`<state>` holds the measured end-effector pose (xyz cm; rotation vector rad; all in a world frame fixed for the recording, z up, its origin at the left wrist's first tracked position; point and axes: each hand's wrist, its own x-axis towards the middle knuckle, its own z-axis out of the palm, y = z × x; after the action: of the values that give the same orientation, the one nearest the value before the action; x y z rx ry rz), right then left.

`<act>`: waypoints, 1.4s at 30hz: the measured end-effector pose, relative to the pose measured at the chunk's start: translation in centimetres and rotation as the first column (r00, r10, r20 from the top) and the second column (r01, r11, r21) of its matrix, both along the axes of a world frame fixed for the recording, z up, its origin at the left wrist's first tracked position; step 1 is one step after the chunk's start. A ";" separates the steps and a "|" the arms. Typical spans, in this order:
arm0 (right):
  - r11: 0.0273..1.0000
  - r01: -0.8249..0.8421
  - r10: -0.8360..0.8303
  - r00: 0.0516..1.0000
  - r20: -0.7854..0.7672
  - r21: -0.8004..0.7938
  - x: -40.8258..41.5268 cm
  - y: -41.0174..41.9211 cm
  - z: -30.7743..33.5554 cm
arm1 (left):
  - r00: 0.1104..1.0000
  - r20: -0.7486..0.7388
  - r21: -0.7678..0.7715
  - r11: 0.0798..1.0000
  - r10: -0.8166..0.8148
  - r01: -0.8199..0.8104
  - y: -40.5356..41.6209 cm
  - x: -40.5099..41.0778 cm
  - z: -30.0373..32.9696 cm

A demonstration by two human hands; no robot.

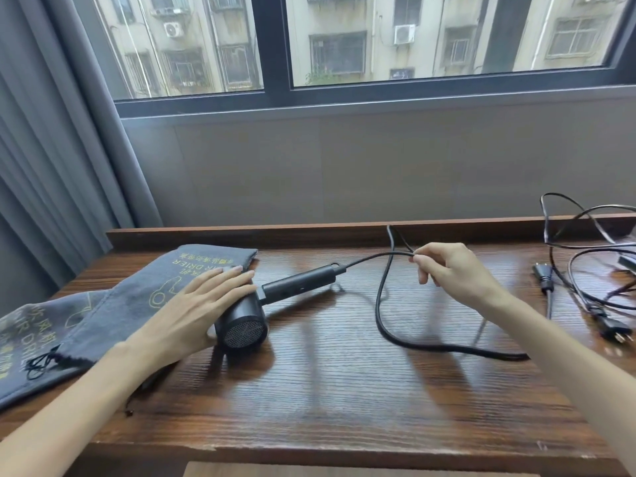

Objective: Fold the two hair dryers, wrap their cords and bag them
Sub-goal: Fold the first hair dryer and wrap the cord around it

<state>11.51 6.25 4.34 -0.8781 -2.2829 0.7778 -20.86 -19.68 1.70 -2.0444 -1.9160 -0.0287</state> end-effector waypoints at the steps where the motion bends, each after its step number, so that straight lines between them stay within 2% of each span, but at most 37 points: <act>1: 1.000 0.003 -0.004 1.000 0.019 0.008 0.0 -0.1 0.0 | 1.000 0.004 0.004 1.000 -0.016 0.016 0.2 -0.1 0.0; 4: 0.997 0.020 -0.025 0.997 0.077 0.068 0.1 -0.5 0.1 | 0.998 0.043 0.012 0.999 -0.035 0.034 0.4 -0.3 0.3; 5: 0.995 0.025 -0.034 0.996 0.088 0.097 0.1 -0.5 0.1 | 0.994 0.099 0.025 0.999 -0.034 0.032 0.3 -0.2 0.5; 7: 0.989 0.047 -0.060 0.994 0.093 0.140 -0.1 -0.5 -0.1 | 0.953 0.303 0.052 0.999 -0.020 0.004 -0.1 0.6 1.3; 10: 0.970 0.074 -0.103 0.988 0.116 0.233 -0.6 -0.4 -0.6 | 0.819 0.573 0.111 0.989 0.021 -0.103 -0.9 3.1 2.9; 12: 0.909 0.085 -0.114 0.992 0.047 0.408 -0.7 -0.9 -0.6 | 0.700 0.714 0.131 0.976 0.031 -0.177 -1.2 4.5 3.6; 14: 0.825 0.098 -0.036 0.992 -0.121 0.556 -0.9 -2.4 -0.2 | 0.513 0.859 0.130 0.968 -0.002 -0.213 -1.2 5.5 4.0; 15: 0.837 0.103 0.006 0.980 -0.197 0.538 -1.1 -3.4 -0.1 | 0.400 0.916 0.132 0.963 -0.028 -0.236 -1.1 5.8 3.9; 16: 0.902 0.079 0.035 0.966 -0.256 0.424 -1.5 -4.5 0.0 | 0.273 0.960 0.137 0.958 -0.066 -0.252 -0.9 6.0 3.7; 17: 0.980 0.014 0.045 0.956 -0.290 0.198 -2.1 -5.6 0.2 | 0.127 0.986 0.139 0.955 -0.109 -0.260 -0.7 6.3 3.4; 18: 0.990 -0.088 0.049 0.949 -0.313 -0.112 -2.9 -6.7 0.3 | -0.018 0.991 0.123 0.957 -0.132 -0.264 -0.5 6.6 3.0; 19: 0.893 -0.177 0.028 0.940 -0.341 -0.413 -3.8 -7.4 0.2 | -0.143 0.980 0.096 0.962 -0.136 -0.256 -0.3 7.2 2.7; 20: 0.736 -0.236 -0.024 0.928 -0.372 -0.634 -4.6 -7.9 0.1 | -0.242 0.961 0.072 0.969 -0.131 -0.238 -0.1 7.8 2.4; 21: 0.588 -0.283 -0.078 0.913 -0.401 -0.758 -5.2 -8.1 0.1 | -0.332 0.934 0.056 0.973 -0.130 -0.223 0.2 8.6 2.0; 23: 0.382 -0.403 -0.176 0.852 -0.493 -0.832 -6.0 -8.4 0.1 | -0.502 0.852 0.041 0.975 -0.148 -0.219 0.5 10.0 1.2; 26: 0.202 -0.648 -0.401 0.629 -0.666 -0.734 -6.8 -8.4 0.0 | -0.668 0.719 0.050 0.973 -0.191 -0.224 1.0 11.7 0.3; 28: 0.170 -0.745 -0.544 0.476 -0.691 -0.646 -7.1 -8.5 0.3 | -0.728 0.649 0.077 0.971 -0.220 -0.225 1.3 12.6 0.0; 31: 0.202 -0.765 -0.634 0.374 -0.677 -0.612 -7.2 -8.9 0.7 | -0.792 0.557 0.092 0.966 -0.252 -0.243 1.8 13.5 -0.2; 33: 0.231 -0.734 -0.678 0.350 -0.647 -0.638 -7.4 -8.9 0.8 | -0.801 0.542 0.067 0.963 -0.254 -0.261 2.1 14.0 -0.4; 38: 0.230 -0.695 -0.758 0.311 -0.573 -0.681 -7.8 -8.1 -0.6 | -0.681 0.709 -0.053 0.949 -0.184 -0.312 2.3 14.8 -0.2; 42: 0.253 -0.675 -0.765 0.299 -0.570 -0.693 -7.6 -7.9 -1.1 | -0.682 0.704 -0.068 0.938 -0.196 -0.339 2.3 15.2 -0.2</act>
<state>3.91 -1.67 3.19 -0.5170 -0.2236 2.0995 -5.71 -17.36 1.49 -0.7592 -2.1428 -3.3701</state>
